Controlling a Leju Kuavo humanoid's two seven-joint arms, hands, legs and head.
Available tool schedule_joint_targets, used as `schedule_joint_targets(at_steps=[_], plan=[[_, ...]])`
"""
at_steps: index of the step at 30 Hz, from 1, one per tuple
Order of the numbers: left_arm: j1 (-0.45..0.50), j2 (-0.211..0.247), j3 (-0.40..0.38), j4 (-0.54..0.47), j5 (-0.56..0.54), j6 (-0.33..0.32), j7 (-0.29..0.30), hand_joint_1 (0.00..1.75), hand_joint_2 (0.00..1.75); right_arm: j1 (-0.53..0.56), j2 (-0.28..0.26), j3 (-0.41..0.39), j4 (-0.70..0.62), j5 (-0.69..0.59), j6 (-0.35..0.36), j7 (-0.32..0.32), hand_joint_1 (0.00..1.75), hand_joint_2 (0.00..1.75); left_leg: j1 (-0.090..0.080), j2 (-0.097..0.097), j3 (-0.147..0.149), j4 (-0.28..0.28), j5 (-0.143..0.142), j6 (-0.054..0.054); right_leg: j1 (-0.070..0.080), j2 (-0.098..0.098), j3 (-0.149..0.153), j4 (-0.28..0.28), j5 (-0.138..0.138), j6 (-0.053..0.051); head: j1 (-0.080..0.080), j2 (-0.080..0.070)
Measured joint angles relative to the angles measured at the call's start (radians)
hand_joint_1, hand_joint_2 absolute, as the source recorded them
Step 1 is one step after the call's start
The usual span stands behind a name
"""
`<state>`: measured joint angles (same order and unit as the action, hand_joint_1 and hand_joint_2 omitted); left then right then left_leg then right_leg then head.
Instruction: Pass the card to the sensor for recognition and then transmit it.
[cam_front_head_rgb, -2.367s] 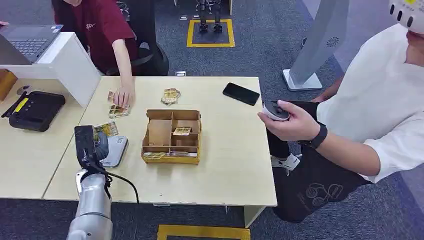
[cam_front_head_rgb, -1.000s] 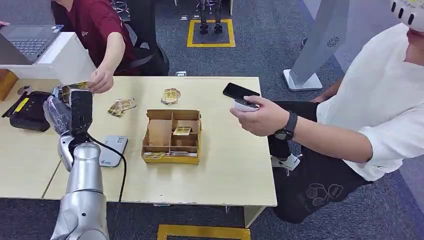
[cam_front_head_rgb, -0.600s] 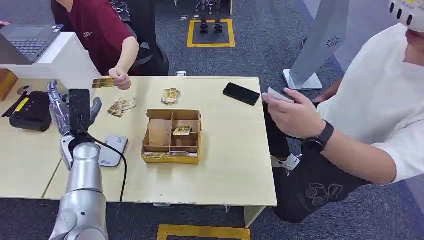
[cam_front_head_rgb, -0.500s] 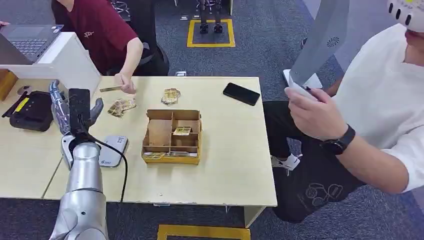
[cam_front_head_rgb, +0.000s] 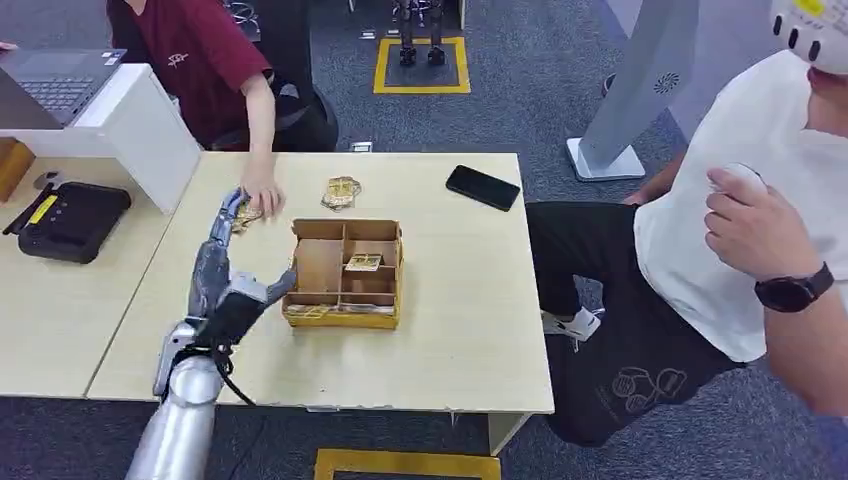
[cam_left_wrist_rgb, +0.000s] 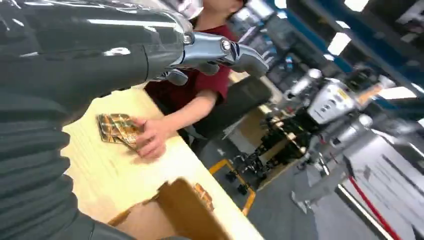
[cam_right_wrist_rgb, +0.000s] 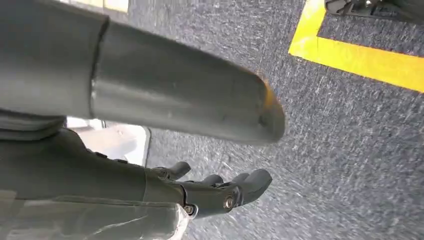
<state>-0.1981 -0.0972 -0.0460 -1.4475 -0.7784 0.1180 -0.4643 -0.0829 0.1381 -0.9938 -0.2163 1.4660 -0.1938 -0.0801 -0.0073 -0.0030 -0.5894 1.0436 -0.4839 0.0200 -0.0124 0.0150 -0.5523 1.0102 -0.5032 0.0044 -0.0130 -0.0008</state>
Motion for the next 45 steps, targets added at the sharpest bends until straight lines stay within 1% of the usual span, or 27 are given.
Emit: schedule_joint_targets(at_steps=[2, 5, 6, 9, 11, 14, 15, 17, 19, 21, 23, 26, 30, 32, 37, 41, 45], plan=[[0.070, 0.021, -0.107, -0.059, -0.039, 0.053, -0.002, 0.00, 1.75, 0.001, 0.000, -0.014, 0.000, -0.006, -0.008, 0.002, 0.00, 0.00, 0.000, 0.000, 0.000, 0.000, 0.000, 0.000, 0.000, 0.000, 0.000, 0.000, 0.000, 0.000, 0.000, 0.000], [0.145, 0.048, -0.228, -0.120, -0.072, 0.102, 0.004, 0.00, 1.75, 0.002, 0.000, -0.030, 0.000, -0.012, -0.010, 0.008, 0.00, 0.00, 0.000, 0.000, 0.000, 0.000, 0.000, 0.000, 0.000, 0.000, 0.000, 0.000, 0.000, 0.000, 0.000, 0.000], [0.166, 0.058, -0.267, -0.141, -0.101, 0.120, 0.015, 0.00, 1.75, 0.002, 0.000, -0.035, 0.000, -0.016, -0.011, 0.011, 0.00, 0.00, 0.000, 0.000, 0.000, 0.000, 0.000, 0.000, 0.000, 0.000, 0.000, 0.000, 0.000, 0.000, 0.000, 0.000], [0.214, 0.079, -0.342, -0.164, -0.208, 0.191, 0.058, 0.00, 1.75, 0.003, 0.000, -0.049, 0.000, -0.021, -0.019, 0.018, 0.00, 0.00, 0.000, 0.000, 0.000, 0.000, 0.000, 0.000, 0.000, 0.000, 0.000, 0.000, 0.000, 0.000, 0.000, 0.000], [0.242, 0.083, -0.380, -0.168, -0.259, 0.233, 0.083, 0.00, 1.75, 0.003, 0.000, -0.055, 0.000, -0.021, -0.024, 0.023, 0.00, 0.00, 0.000, 0.000, 0.000, 0.000, 0.000, 0.000, 0.000, 0.000, 0.000, 0.000, 0.000, 0.000, 0.000, 0.000], [0.273, 0.084, -0.418, -0.168, -0.306, 0.276, 0.116, 0.00, 1.75, 0.003, 0.000, -0.064, 0.000, -0.021, -0.026, 0.025, 0.00, 0.00, 0.000, 0.000, 0.000, 0.000, 0.000, 0.000, 0.000, 0.000, 0.000, 0.000, 0.000, 0.000, 0.000, 0.000], [0.282, 0.084, -0.423, -0.168, -0.338, 0.299, 0.136, 0.00, 1.75, 0.003, 0.000, -0.067, 0.000, -0.020, -0.026, 0.025, 0.00, 0.00, 0.000, 0.000, 0.000, 0.000, 0.000, 0.000, 0.000, 0.000, 0.000, 0.000, 0.000, 0.000, 0.000, 0.000], [0.290, 0.077, -0.423, -0.163, -0.436, 0.351, 0.186, 0.00, 1.75, 0.003, 0.000, -0.069, 0.000, -0.017, -0.026, 0.027, 0.00, 0.00, 0.000, 0.000, 0.000, 0.000, 0.000, 0.000, 0.000, 0.000, 0.000, 0.000, 0.000, 0.000, 0.000, 0.000], [0.289, 0.066, -0.423, -0.149, -0.561, 0.399, 0.254, 0.00, 1.75, 0.002, 0.000, -0.069, 0.000, -0.011, -0.026, 0.026, 0.00, 0.00, 0.000, 0.000, 0.000, 0.000, 0.000, 0.000, 0.000, -0.001, 0.000, 0.000, 0.000, 0.000, 0.000, 0.000], [0.289, 0.053, -0.419, -0.126, -0.643, 0.425, 0.308, 0.00, 1.75, 0.002, 0.000, -0.069, 0.000, -0.008, -0.026, 0.024, 0.00, 0.00, 0.000, 0.000, 0.000, 0.000, 0.000, 0.000, 0.000, -0.001, 0.000, 0.000, 0.000, 0.000, 0.000, 0.000], [0.284, 0.042, -0.400, -0.092, -0.713, 0.450, 0.360, 0.00, 1.75, 0.002, 0.000, -0.069, 0.000, -0.001, -0.026, 0.021, 0.00, 0.00, 0.000, 0.000, 0.000, 0.000, 0.000, 0.000, 0.000, -0.001, 0.000, 0.000, 0.000, 0.000, 0.000, 0.000], [0.277, 0.030, -0.368, -0.060, -0.730, 0.460, 0.381, 0.00, 1.75, 0.002, 0.000, -0.069, 0.000, 0.000, -0.026, 0.018, 0.00, 0.00, 0.000, 0.000, 0.000, 0.000, 0.000, 0.000, 0.000, 0.000, 0.000, 0.000, 0.000, 0.000, 0.000, 0.000], [0.272, 0.020, -0.344, -0.035, -0.736, 0.464, 0.386, 0.00, 1.75, 0.002, 0.000, -0.069, -0.001, 0.001, -0.026, 0.017, 0.00, 0.00, 0.000, 0.000, 0.000, 0.000, 0.000, 0.000, 0.000, -0.001, 0.001, 0.000, 0.000, 0.000, 0.000, 0.000], [0.269, 0.009, -0.325, -0.023, -0.743, 0.469, 0.405, 0.00, 1.75, 0.002, 0.000, -0.069, -0.001, 0.004, -0.026, 0.016, 0.00, 0.00, 0.000, 0.000, 0.000, 0.000, 0.000, 0.000, 0.000, -0.001, 0.000, 0.000, 0.000, 0.000, 0.000, 0.000], [0.230, -0.018, -0.229, 0.042, -0.785, 0.475, 0.438, 0.00, 1.75, 0.001, 0.000, -0.069, -0.001, 0.020, -0.026, 0.016, 0.00, 0.00, 0.000, 0.000, 0.000, 0.000, 0.000, 0.000, 0.000, -0.001, 0.001, 0.000, 0.000, 0.000, 0.000, 0.000], [0.194, -0.021, -0.170, 0.109, -0.787, 0.493, 0.496, 0.00, 1.75, 0.001, 0.000, -0.069, -0.001, 0.031, -0.025, 0.014, 0.00, 0.00, 0.000, 0.000, 0.000, 0.000, 0.000, 0.000, 0.000, -0.001, 0.001, 0.000, 0.001, 0.000, 0.000, 0.000], [0.170, -0.031, -0.126, 0.163, -0.787, 0.500, 0.495, 0.00, 1.75, 0.000, 0.000, -0.068, -0.001, 0.036, -0.024, 0.010, 0.00, 0.00, 0.000, 0.000, 0.000, 0.000, 0.000, 0.000, 0.000, -0.001, 0.001, 0.000, 0.001, 0.000, 0.000, 0.000]])
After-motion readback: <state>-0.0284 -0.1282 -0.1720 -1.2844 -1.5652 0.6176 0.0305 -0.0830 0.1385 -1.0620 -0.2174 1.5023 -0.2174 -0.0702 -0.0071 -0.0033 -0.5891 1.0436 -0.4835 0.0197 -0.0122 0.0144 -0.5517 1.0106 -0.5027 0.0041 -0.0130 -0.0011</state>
